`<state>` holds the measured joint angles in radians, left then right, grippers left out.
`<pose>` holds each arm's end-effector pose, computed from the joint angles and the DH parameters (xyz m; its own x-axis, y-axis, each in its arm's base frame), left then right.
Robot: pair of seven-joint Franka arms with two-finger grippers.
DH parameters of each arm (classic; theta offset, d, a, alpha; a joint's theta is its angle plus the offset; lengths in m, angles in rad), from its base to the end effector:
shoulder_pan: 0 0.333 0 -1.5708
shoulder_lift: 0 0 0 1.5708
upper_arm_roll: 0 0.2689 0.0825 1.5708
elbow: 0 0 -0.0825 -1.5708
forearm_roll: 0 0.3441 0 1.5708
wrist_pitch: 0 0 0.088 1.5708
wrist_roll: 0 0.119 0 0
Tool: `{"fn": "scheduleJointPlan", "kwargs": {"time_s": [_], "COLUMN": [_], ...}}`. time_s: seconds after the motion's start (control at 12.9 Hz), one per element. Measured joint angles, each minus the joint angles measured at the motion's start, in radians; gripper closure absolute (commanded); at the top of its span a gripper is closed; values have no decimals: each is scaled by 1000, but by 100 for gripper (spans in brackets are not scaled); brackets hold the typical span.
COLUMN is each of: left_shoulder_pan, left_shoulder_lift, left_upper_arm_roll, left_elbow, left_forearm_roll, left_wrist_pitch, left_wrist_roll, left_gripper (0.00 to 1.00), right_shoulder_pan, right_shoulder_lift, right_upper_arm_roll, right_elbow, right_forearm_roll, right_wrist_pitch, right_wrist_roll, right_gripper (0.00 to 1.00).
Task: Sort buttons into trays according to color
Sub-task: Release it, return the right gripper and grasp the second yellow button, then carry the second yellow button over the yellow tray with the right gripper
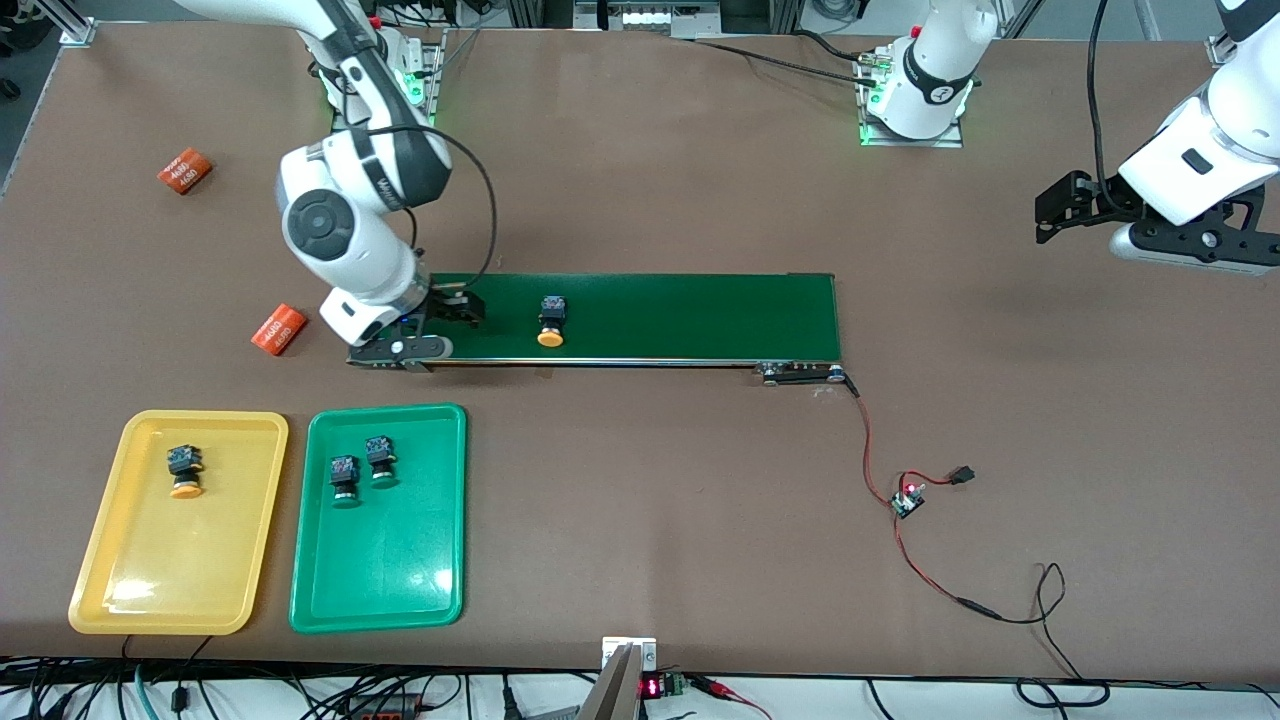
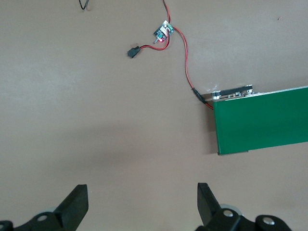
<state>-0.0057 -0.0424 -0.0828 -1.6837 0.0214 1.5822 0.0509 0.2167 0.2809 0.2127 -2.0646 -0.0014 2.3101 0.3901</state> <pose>0.4991 -0.0424 0.5392 0.9885 -0.1387 -0.0604 -0.1403 -0.9899 -0.0218 0.4927 0.2249 0.2681 0.9982 0.0340 -0.0490 0.0320 -0.9986 -0.0421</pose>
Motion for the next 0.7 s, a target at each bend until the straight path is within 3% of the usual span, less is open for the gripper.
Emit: {"fn": "scheduleJointPlan", "kwargs": {"time_s": [0.7], "left_shoulder_pan": [-5], "left_shoulder_lift": [1], "left_upper_arm_roll": [-4], "left_elbow": [6], "left_forearm_roll": [0], "left_wrist_pitch": [-15], "left_wrist_roll": [-4], "left_gripper": [0], "right_shoulder_pan": [89], "right_shoulder_lift": [43], "right_upper_arm_roll": [22], "right_elbow": [-7], "right_forearm_roll": [0], "right_wrist_pitch": [76], "right_wrist_roll": [236], "right_gripper": [0]}}
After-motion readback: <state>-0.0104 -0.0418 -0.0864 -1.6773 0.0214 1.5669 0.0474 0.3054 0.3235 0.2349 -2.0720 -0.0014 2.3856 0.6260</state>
